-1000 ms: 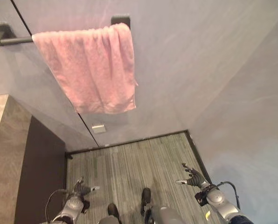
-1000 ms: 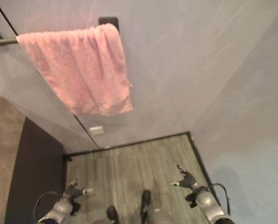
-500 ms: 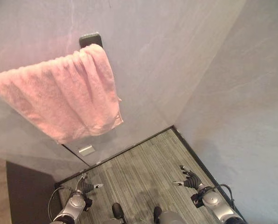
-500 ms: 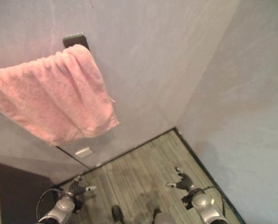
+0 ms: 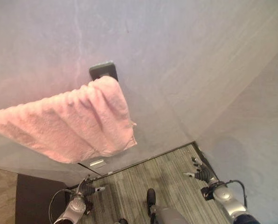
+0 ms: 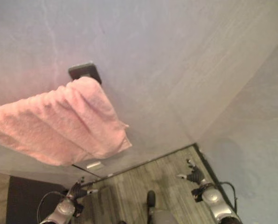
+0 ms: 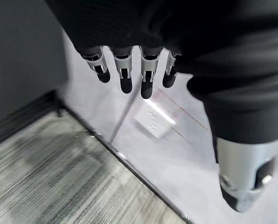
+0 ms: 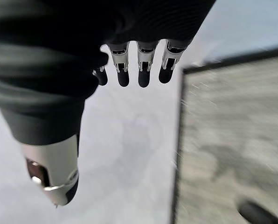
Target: Put brush and paste in cup on sink, flatten towel.
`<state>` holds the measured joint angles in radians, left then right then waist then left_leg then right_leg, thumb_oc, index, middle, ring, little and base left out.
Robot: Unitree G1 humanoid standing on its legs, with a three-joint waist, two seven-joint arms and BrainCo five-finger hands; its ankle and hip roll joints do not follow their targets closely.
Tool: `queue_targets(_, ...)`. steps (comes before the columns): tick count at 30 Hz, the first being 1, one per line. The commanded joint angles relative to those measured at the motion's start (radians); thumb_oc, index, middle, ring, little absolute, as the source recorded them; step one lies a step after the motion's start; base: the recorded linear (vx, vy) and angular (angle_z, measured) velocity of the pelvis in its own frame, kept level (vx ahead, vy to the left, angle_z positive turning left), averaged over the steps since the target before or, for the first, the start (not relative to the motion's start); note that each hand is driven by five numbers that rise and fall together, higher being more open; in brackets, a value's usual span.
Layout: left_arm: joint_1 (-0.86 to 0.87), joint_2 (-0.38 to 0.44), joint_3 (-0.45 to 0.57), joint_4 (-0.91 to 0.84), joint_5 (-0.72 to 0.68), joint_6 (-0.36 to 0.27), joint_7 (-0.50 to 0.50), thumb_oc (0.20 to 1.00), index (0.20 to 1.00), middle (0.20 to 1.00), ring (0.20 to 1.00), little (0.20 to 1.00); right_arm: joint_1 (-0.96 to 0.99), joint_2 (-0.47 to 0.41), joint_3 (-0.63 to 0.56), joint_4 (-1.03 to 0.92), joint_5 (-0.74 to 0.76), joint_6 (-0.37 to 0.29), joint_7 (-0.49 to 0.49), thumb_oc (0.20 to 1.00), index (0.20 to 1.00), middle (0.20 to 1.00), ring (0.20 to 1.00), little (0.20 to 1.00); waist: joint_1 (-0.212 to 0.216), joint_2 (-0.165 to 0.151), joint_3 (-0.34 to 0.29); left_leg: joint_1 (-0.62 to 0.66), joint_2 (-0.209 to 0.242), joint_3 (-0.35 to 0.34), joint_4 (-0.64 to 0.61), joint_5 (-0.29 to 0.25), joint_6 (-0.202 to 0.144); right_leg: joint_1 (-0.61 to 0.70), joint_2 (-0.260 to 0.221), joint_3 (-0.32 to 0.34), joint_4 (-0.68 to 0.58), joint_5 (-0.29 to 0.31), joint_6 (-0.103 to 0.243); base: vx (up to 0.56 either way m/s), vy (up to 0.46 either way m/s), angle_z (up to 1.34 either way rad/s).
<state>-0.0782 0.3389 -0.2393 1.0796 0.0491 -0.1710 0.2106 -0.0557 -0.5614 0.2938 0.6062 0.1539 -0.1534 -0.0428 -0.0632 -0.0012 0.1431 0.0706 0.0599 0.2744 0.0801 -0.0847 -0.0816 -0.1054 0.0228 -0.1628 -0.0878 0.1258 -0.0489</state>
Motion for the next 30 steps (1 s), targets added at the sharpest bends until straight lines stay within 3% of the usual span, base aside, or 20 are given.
queue_targets(1,-0.053,0.037,-0.026,0.006,0.014,-0.016,-0.004,1.0,1.0,1.0,1.0,1.0,0.007,-0.003,-0.031,-0.043,0.028,-0.055,-0.011,1.0,1.0,1.0,1.0,1.0,-0.016,-0.036,-0.005,-0.161,-0.039,-0.018,0.136,0.129,-0.029,0.022,-0.07,0.017,0.133,-0.081,0.13,-0.08,-0.165,0.83)
queue_targets(2,-0.066,0.041,-0.026,0.003,0.015,-0.016,0.0,1.0,1.0,1.0,1.0,1.0,0.002,-0.02,-0.039,-0.062,0.038,-0.056,-0.015,1.0,1.0,1.0,1.0,1.0,-0.01,-0.045,0.02,-0.222,-0.017,-0.016,0.248,0.178,-0.085,0.039,-0.082,-0.003,0.116,-0.08,0.118,-0.06,-0.102,0.67)
queue_targets(3,-0.066,0.041,-0.026,0.003,0.015,-0.016,0.0,1.0,1.0,1.0,1.0,1.0,0.002,-0.02,-0.04,-0.062,0.038,-0.056,-0.015,1.0,1.0,1.0,1.0,1.0,-0.011,-0.044,0.021,-0.226,-0.016,-0.019,0.253,0.177,-0.086,0.039,-0.081,-0.005,0.115,-0.08,0.117,-0.08,-0.157,0.75)
queue_targets(4,-0.08,0.047,-0.025,0.0,0.01,-0.015,0.004,1.0,1.0,1.0,1.0,1.0,0.004,-0.032,-0.044,-0.087,0.046,-0.058,-0.015,1.0,1.0,1.0,1.0,1.0,-0.014,-0.049,0.033,-0.245,0.021,0.012,0.289,0.209,-0.103,0.053,-0.091,-0.024,0.103,-0.084,0.112,-0.03,-0.066,0.36)
queue_targets(5,-0.081,0.051,-0.027,-0.003,0.012,-0.015,0.005,1.0,1.0,1.0,1.0,1.0,0.011,-0.036,-0.049,-0.105,0.048,-0.058,-0.016,1.0,1.0,1.0,1.0,1.0,-0.028,-0.048,0.035,-0.233,0.093,0.076,0.278,0.214,-0.102,0.062,-0.097,-0.042,0.095,-0.084,0.115,-0.04,-0.064,0.38)
queue_targets(6,-0.082,0.051,-0.027,-0.003,0.012,-0.015,0.005,1.0,1.0,1.0,1.0,1.0,0.011,-0.036,-0.05,-0.105,0.048,-0.058,-0.016,1.0,1.0,1.0,1.0,1.0,-0.028,-0.049,0.033,-0.234,0.091,0.077,0.274,0.217,-0.101,0.06,-0.098,-0.041,0.094,-0.082,0.115,0.06,0.04,0.54)
queue_targets(7,-0.082,0.055,-0.029,-0.01,0.013,-0.014,0.006,1.0,1.0,1.0,1.0,1.0,0.017,-0.038,-0.055,-0.119,0.056,-0.06,-0.015,1.0,1.0,1.0,1.0,1.0,-0.043,-0.048,0.024,-0.213,0.15,0.121,0.226,0.2,-0.103,0.067,-0.107,-0.052,0.091,-0.097,0.125,0.04,0.133,0.79)
queue_targets(8,-0.08,0.066,-0.027,-0.007,0.022,-0.012,0.017,1.0,1.0,1.0,1.0,1.0,0.022,-0.049,-0.056,-0.159,0.061,-0.057,-0.013,1.0,1.0,1.0,1.0,1.0,-0.032,-0.046,0.019,-0.202,0.167,0.081,0.131,0.212,-0.085,0.055,-0.117,-0.047,0.097,-0.096,0.133,0.04,0.133,0.63)
queue_targets(10,-0.079,0.069,-0.025,-0.003,0.027,-0.011,0.02,1.0,1.0,1.0,1.0,1.0,0.02,-0.052,-0.056,-0.163,0.063,-0.059,-0.011,1.0,1.0,1.0,1.0,1.0,-0.034,-0.042,0.011,-0.199,0.167,0.045,0.096,0.212,-0.08,0.045,-0.123,-0.045,0.103,-0.097,0.138,0.06,0.155,0.01)
queue_targets(11,-0.074,0.076,-0.016,0.017,0.024,-0.008,0.026,1.0,1.0,1.0,1.0,1.0,0.009,-0.06,-0.046,-0.182,0.067,-0.057,0.002,1.0,1.0,1.0,1.0,1.0,-0.022,-0.029,0.007,-0.18,0.167,-0.073,0.052,0.21,-0.077,0.034,-0.136,-0.024,0.126,-0.113,0.147,0.12,0.181,-0.27)
queue_targets(13,-0.077,0.078,-0.017,0.026,0.025,-0.008,0.029,1.0,1.0,1.0,1.0,1.0,0.005,-0.062,-0.044,-0.18,0.068,-0.059,0.001,1.0,1.0,1.0,1.0,1.0,-0.022,-0.025,0.005,-0.181,0.158,-0.107,0.048,0.208,-0.076,0.031,-0.144,-0.02,0.132,-0.112,0.148,0.1,0.154,-0.41)
queue_targets(15,-0.087,0.084,-0.024,0.038,0.037,-0.003,0.024,1.0,1.0,1.0,1.0,1.0,0.012,-0.062,-0.058,-0.192,0.068,-0.056,0.0,1.0,1.0,1.0,1.0,1.0,-0.037,-0.014,0.0,-0.157,0.149,-0.06,0.003,0.177,-0.072,0.039,-0.168,-0.019,0.144,-0.112,0.16,0.12,0.216,-0.33)
queue_targets(17,-0.084,0.107,-0.017,0.02,0.037,-0.007,0.024,1.0,1.0,1.0,1.0,1.0,0.004,-0.05,-0.072,-0.211,0.071,-0.054,-0.011,1.0,1.0,1.0,1.0,1.0,-0.033,-0.014,-0.005,-0.146,0.098,-0.048,-0.013,0.138,-0.047,0.036,-0.206,0.004,0.146,-0.089,0.18,0.13,0.319,-0.02)
queue_targets(22,-0.102,0.151,-0.023,-0.057,0.013,-0.024,0.003,1.0,1.0,1.0,1.0,1.0,-0.025,-0.027,-0.075,-0.196,0.073,-0.058,-0.024,1.0,1.0,1.0,1.0,1.0,-0.023,-0.024,-0.012,-0.135,0.059,-0.01,-0.052,0.127,-0.026,0.017,-0.24,0.029,0.137,-0.049,0.21,0.03,0.206,-0.06)
queue_targets(26,-0.056,0.274,-0.036,-0.331,0.013,-0.061,-0.049,1.0,1.0,1.0,1.0,1.0,-0.004,-0.03,-0.124,-0.215,0.165,-0.071,0.008,1.0,1.0,1.0,1.0,1.0,-0.018,-0.032,-0.016,-0.119,0.039,0.018,-0.098,0.131,-0.017,-0.005,-0.271,0.039,0.121,0.007,0.242,-0.01,0.16,-0.1)
queue_targets(27,0.016,0.337,-0.006,-0.464,-0.02,-0.088,-0.083,1.0,1.0,1.0,1.0,1.0,0.035,-0.023,-0.175,-0.187,0.245,-0.077,0.046,1.0,1.0,1.0,1.0,1.0,-0.009,-0.035,-0.012,-0.12,0.034,0.017,-0.099,0.129,-0.014,-0.005,-0.28,0.032,0.115,0.021,0.25,0.0,0.09,-0.09)
queue_targets(28,0.019,0.34,-0.004,-0.468,-0.021,-0.087,-0.085,1.0,1.0,1.0,1.0,1.0,0.036,-0.023,-0.174,-0.187,0.246,-0.078,0.047,1.0,1.0,1.0,1.0,1.0,-0.009,-0.036,-0.013,-0.12,0.034,0.017,-0.099,0.129,-0.014,-0.005,-0.28,0.032,0.114,0.021,0.251,0.0,0.136,0.0)
queue_targets(29,0.139,0.42,0.059,-0.62,-0.115,-0.123,-0.155,1.0,1.0,1.0,1.0,1.0,0.091,-0.008,-0.245,-0.145,0.395,-0.085,0.115,1.0,1.0,1.0,1.0,1.0,-0.001,-0.039,-0.012,-0.115,0.024,0.014,-0.108,0.127,-0.011,0.0,-0.295,0.021,0.105,0.041,0.266,0.0,0.076,0.06)
queue_targets(30,0.143,0.422,0.062,-0.624,-0.116,-0.121,-0.156,1.0,1.0,1.0,1.0,1.0,0.091,-0.008,-0.244,-0.145,0.396,-0.085,0.116,1.0,1.0,1.0,1.0,1.0,-0.002,-0.04,-0.012,-0.114,0.023,0.014,-0.109,0.127,-0.011,0.001,-0.295,0.021,0.105,0.042,0.266,0.01,0.094,0.0)
